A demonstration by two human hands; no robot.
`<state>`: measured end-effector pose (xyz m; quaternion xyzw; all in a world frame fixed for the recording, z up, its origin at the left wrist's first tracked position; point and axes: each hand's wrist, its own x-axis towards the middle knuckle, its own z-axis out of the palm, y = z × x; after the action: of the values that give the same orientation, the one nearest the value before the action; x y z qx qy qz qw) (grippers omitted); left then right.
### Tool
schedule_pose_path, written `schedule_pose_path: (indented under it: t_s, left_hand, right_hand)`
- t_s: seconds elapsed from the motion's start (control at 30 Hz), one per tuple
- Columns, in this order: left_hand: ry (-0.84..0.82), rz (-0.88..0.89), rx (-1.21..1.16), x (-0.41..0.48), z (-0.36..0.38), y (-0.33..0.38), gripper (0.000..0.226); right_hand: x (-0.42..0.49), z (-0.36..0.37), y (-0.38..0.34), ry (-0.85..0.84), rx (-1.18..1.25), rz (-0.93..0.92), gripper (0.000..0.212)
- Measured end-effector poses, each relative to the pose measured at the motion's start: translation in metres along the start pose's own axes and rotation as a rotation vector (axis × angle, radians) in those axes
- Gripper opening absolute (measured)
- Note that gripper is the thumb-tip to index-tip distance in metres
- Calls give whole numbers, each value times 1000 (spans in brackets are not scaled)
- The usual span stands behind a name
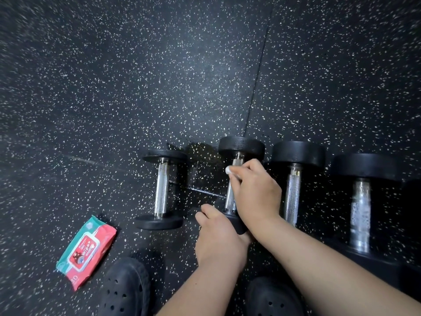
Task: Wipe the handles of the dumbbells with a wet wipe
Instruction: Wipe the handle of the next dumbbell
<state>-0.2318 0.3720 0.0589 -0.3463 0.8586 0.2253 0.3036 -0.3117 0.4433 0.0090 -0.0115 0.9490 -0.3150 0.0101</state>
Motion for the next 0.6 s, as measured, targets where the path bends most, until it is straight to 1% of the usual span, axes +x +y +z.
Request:
schedule_pose_path:
  t_s: [0.07, 0.17, 0.27, 0.43, 0.47, 0.6]
  left_hand:
    - [3, -3, -2, 0, 0, 0, 90]
    - [10, -10, 3, -1, 2, 0, 100]
    - [5, -9, 11, 0, 2, 0, 101]
    - [15, 5, 18, 0, 1, 0, 88]
    - [16, 4, 14, -1, 1, 0, 89]
    - [20, -5, 12, 0, 4, -1, 108]
  right_hand:
    - [-4, -1, 4, -5, -2, -42, 9]
    - [10, 2, 7, 79, -77, -94, 8]
    - [16, 5, 6, 122, -112, -73, 13]
    - [-5, 0, 1, 4, -22, -32, 9]
    - [-3, 0, 2, 14, -10, -24, 9]
    - [17, 0, 7, 90, -21, 22, 16]
